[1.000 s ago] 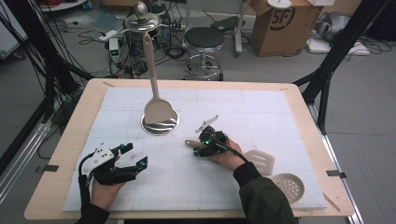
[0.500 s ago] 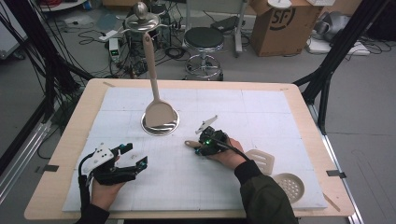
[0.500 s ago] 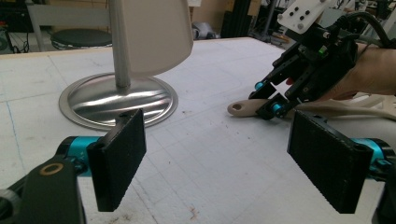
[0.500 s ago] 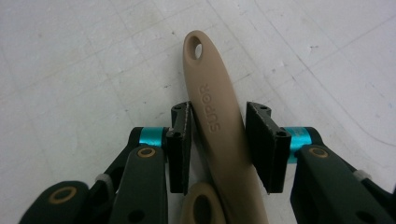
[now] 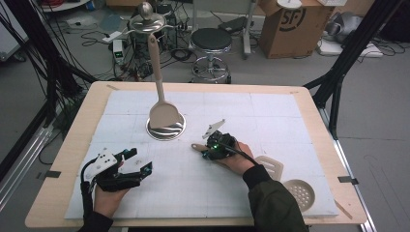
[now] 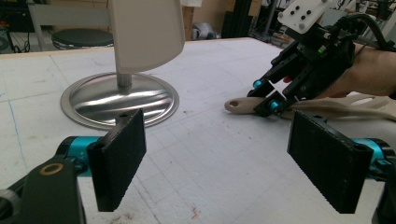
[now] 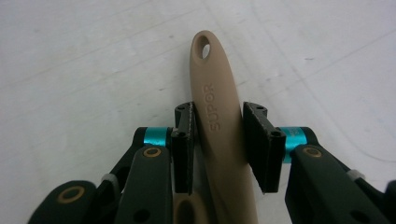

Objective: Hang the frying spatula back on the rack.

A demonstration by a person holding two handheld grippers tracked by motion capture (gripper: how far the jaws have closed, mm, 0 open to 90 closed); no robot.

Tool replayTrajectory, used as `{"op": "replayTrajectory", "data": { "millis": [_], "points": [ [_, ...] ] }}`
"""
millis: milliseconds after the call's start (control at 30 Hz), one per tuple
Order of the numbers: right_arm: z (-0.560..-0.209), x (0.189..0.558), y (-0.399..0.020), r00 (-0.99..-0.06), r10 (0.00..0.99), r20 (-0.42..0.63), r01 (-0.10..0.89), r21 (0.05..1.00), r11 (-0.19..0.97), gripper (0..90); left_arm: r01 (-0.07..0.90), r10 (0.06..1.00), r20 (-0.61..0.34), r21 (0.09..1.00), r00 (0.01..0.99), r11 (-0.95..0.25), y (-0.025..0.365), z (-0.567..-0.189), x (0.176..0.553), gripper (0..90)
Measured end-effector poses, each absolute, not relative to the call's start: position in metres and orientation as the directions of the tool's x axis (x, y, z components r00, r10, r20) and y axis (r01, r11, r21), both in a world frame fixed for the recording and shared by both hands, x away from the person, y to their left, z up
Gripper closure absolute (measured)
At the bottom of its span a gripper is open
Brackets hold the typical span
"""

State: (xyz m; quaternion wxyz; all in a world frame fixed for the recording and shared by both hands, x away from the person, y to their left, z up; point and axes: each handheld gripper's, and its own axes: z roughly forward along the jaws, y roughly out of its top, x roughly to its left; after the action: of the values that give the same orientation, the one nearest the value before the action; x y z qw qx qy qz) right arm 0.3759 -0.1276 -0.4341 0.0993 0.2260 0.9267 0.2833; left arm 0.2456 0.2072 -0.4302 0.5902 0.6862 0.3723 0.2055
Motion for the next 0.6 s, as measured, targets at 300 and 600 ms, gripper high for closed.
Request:
{"op": "replayTrajectory", "data": {
  "millis": [300, 600],
  "points": [
    [-0.436, 0.379, -0.126, -0.861, 0.499, -0.092, 0.361, 0.581, 0.729, 64.6, 0.269, 0.753, -0.160, 0.963, 0.639, -0.024, 0.207, -0.430, 0.245, 20.0],
    [-0.426, 0.389, -0.112, -0.864, 0.499, -0.062, 0.421, 0.454, 0.785, 63.6, 0.270, 0.755, -0.159, 0.963, 0.636, -0.025, 0.209, -0.430, 0.244, 20.0]
  ]
}}
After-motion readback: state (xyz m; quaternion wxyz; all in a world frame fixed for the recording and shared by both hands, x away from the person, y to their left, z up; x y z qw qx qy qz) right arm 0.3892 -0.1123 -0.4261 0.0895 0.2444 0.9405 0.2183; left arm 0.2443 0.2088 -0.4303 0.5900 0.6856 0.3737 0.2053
